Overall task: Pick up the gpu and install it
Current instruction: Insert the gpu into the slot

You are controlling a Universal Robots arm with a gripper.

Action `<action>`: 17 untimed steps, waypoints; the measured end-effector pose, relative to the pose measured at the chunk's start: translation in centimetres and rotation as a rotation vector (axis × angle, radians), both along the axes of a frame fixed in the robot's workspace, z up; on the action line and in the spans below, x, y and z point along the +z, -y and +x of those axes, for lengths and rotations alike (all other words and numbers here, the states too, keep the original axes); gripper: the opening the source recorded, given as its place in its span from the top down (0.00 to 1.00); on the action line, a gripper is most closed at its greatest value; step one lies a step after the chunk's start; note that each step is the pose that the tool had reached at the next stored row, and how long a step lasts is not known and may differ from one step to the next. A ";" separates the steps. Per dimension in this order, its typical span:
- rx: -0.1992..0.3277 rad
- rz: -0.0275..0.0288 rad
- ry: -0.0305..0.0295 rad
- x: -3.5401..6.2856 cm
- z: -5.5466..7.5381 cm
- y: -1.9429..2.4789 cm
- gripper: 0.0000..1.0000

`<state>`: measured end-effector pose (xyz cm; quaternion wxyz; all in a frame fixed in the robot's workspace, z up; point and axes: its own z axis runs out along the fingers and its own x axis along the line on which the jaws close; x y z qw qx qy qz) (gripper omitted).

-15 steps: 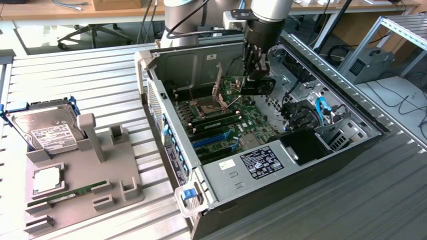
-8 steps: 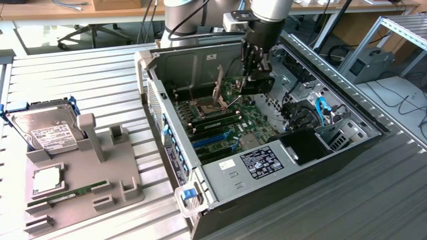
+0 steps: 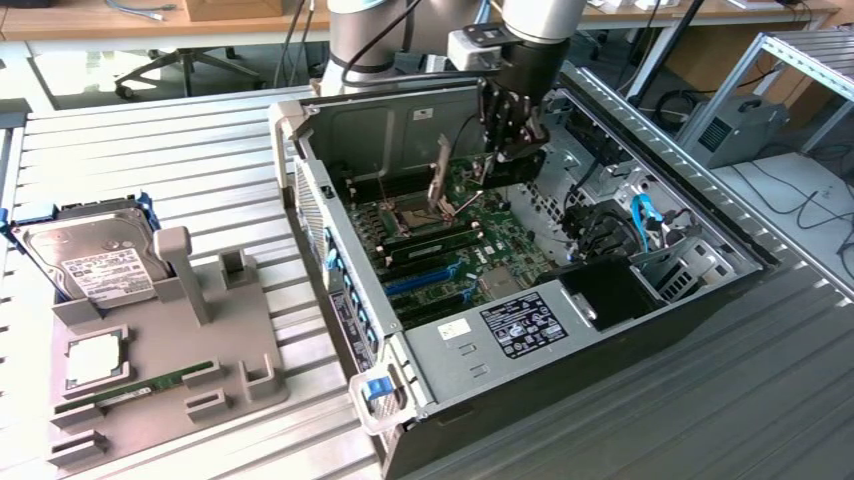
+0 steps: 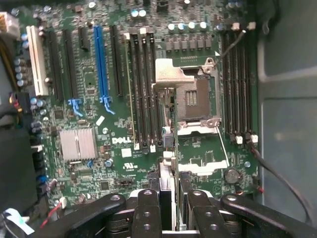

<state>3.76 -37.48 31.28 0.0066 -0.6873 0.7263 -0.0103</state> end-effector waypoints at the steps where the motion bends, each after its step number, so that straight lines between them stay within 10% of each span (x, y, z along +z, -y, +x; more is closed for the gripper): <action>1: 0.014 0.0000 0.0000 0.00 0.0 0.00 0.73; 17: 0.030 0.0001 0.0001 -0.06 -0.6 0.20 0.73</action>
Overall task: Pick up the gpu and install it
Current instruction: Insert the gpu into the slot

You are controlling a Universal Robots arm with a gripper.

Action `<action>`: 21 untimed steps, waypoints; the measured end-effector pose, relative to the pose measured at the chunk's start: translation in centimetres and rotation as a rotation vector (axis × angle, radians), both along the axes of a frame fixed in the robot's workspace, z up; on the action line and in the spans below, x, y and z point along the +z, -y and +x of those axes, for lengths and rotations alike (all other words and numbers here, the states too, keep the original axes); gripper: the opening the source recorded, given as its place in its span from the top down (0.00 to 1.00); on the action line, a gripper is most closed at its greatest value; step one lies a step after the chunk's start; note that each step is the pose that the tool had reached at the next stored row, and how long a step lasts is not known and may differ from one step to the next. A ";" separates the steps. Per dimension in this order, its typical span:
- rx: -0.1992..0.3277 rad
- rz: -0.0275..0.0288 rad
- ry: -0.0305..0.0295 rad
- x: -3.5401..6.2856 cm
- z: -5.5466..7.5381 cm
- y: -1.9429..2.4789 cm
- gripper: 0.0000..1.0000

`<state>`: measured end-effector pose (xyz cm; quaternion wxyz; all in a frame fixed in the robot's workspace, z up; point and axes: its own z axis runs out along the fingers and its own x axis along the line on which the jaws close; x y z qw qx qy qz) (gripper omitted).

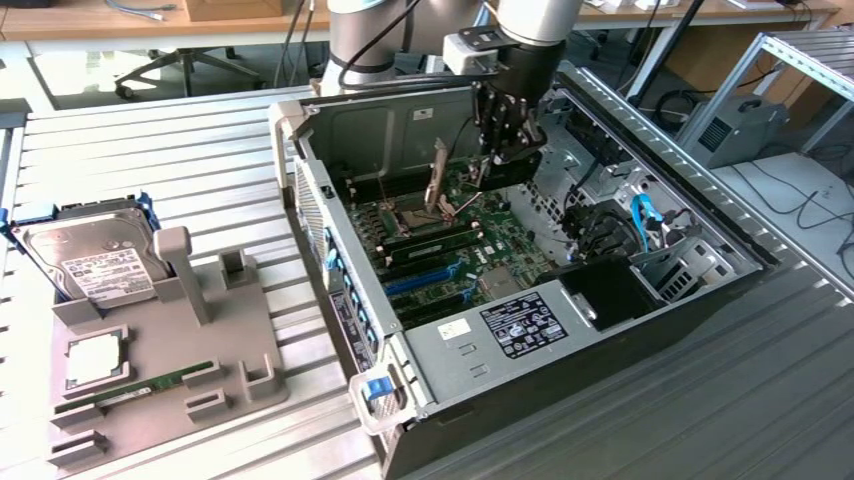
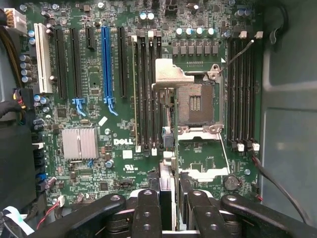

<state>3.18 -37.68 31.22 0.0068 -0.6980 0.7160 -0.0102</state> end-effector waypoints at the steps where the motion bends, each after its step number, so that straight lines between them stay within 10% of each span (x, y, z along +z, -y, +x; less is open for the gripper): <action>1: 0.000 -0.0003 0.0000 -0.03 -0.3 0.06 0.73; 8: 0.000 -0.0001 0.0001 -0.78 -3.9 0.40 0.73; 9: 0.000 -0.0001 0.0005 -0.78 -4.0 0.91 0.73; 21: 0.000 0.0033 0.0146 -0.40 -4.3 1.02 0.73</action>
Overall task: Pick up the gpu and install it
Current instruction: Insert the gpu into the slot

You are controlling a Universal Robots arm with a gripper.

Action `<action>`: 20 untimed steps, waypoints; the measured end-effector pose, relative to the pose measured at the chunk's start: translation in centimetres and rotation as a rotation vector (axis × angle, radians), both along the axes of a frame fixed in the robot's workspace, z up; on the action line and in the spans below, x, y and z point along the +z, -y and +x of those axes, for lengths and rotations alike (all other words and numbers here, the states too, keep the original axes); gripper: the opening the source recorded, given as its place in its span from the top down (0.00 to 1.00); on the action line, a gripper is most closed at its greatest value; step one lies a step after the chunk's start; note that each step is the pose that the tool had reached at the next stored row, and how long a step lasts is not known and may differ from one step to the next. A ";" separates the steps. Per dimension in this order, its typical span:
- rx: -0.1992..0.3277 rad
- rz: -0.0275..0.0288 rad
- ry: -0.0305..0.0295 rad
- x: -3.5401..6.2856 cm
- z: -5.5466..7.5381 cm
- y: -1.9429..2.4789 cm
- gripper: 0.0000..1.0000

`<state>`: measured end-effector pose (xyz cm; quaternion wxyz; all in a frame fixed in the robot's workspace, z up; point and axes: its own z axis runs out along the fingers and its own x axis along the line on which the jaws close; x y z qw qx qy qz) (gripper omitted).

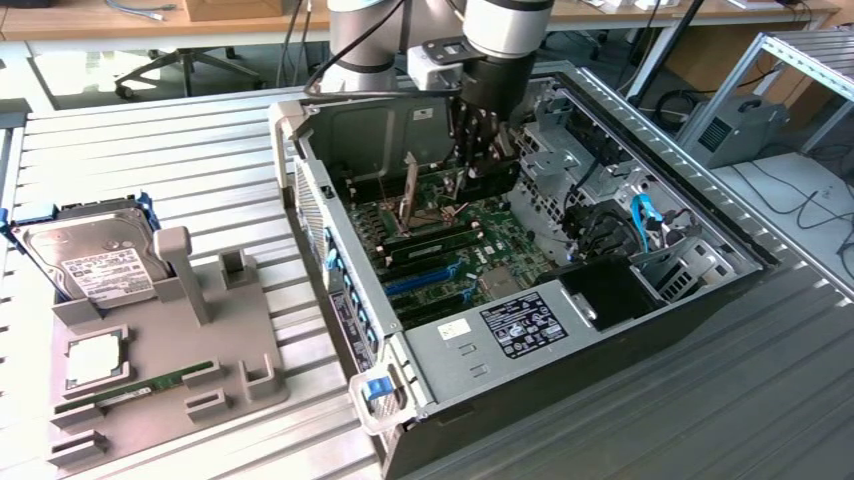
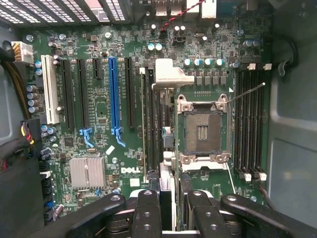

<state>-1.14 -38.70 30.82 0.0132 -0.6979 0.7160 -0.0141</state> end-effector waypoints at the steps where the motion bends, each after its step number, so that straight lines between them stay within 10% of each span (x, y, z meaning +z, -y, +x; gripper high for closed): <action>1: 0.000 0.0003 0.0000 0.00 0.0 0.03 0.73; 20: 0.000 0.0008 0.0000 0.00 0.0 0.76 0.73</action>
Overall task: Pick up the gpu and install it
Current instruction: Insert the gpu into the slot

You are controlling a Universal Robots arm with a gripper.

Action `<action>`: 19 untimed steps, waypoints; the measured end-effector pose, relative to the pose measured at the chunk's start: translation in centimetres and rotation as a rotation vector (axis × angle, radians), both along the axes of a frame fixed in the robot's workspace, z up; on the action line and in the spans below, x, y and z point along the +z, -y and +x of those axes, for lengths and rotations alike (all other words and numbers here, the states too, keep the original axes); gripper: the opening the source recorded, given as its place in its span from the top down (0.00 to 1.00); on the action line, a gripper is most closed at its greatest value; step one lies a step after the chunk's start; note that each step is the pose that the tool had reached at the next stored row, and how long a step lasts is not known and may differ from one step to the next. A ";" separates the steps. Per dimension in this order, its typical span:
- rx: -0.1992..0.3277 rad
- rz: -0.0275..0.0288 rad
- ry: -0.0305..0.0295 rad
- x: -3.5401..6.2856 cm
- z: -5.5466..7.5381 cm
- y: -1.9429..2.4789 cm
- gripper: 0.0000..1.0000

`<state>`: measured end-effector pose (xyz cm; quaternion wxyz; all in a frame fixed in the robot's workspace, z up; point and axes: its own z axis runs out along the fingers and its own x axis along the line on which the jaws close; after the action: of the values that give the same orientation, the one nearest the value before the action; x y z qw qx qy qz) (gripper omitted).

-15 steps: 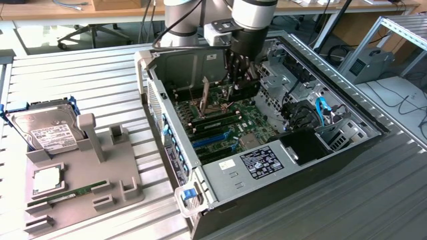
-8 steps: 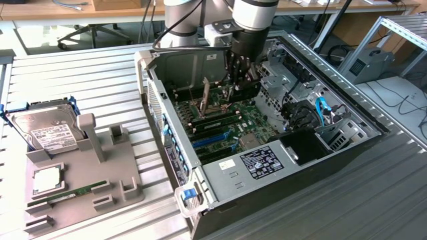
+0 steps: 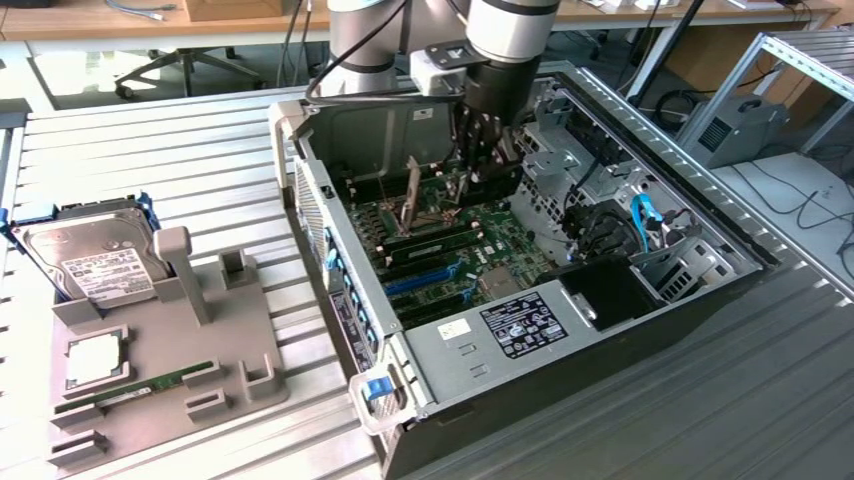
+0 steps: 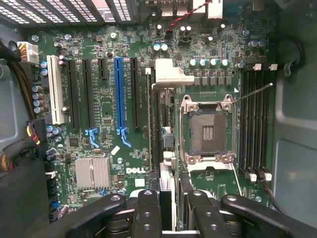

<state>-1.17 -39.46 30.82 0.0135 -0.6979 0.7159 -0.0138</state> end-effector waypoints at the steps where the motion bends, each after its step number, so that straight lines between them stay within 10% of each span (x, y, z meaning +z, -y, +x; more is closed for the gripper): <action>1: 0.000 0.0001 0.0000 0.00 0.0 0.04 0.73; 19: 0.000 0.0016 0.0000 -0.06 0.0 0.37 0.73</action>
<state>-1.17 -39.83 30.76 0.0141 -0.6979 0.7159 -0.0132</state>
